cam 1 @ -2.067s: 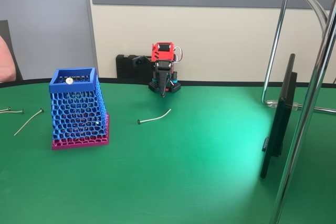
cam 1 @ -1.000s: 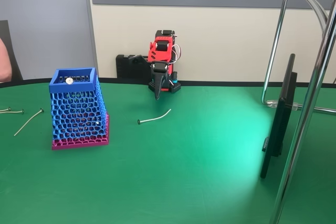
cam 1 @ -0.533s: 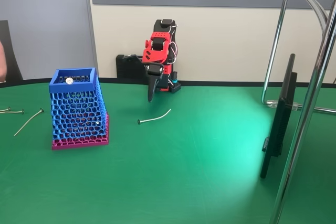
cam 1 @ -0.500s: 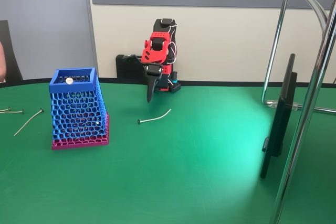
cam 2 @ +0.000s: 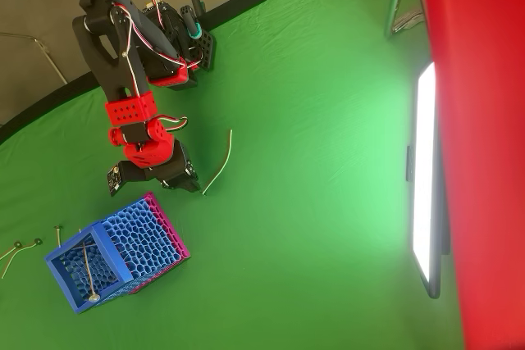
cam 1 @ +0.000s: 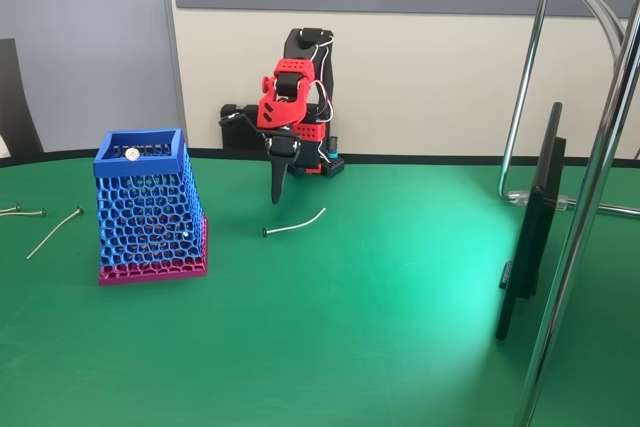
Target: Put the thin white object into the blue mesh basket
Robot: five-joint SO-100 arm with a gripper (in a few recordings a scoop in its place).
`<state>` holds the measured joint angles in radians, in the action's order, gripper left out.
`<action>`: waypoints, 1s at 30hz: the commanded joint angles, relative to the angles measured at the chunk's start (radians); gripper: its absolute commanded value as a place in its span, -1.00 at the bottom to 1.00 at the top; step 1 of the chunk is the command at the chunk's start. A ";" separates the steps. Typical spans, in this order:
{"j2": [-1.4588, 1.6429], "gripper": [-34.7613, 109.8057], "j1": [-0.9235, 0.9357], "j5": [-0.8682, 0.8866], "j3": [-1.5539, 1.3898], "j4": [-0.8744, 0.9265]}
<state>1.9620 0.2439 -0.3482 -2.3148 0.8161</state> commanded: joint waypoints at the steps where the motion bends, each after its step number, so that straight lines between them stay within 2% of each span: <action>1: -0.057 -0.27 0.005 -0.028 0.106 0.075; 14: -0.262 -0.26 0.005 -0.267 0.270 0.149; 30: -0.445 -0.24 0.011 -0.505 0.393 0.149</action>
<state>1.5186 0.2623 -0.8330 -1.9604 0.9618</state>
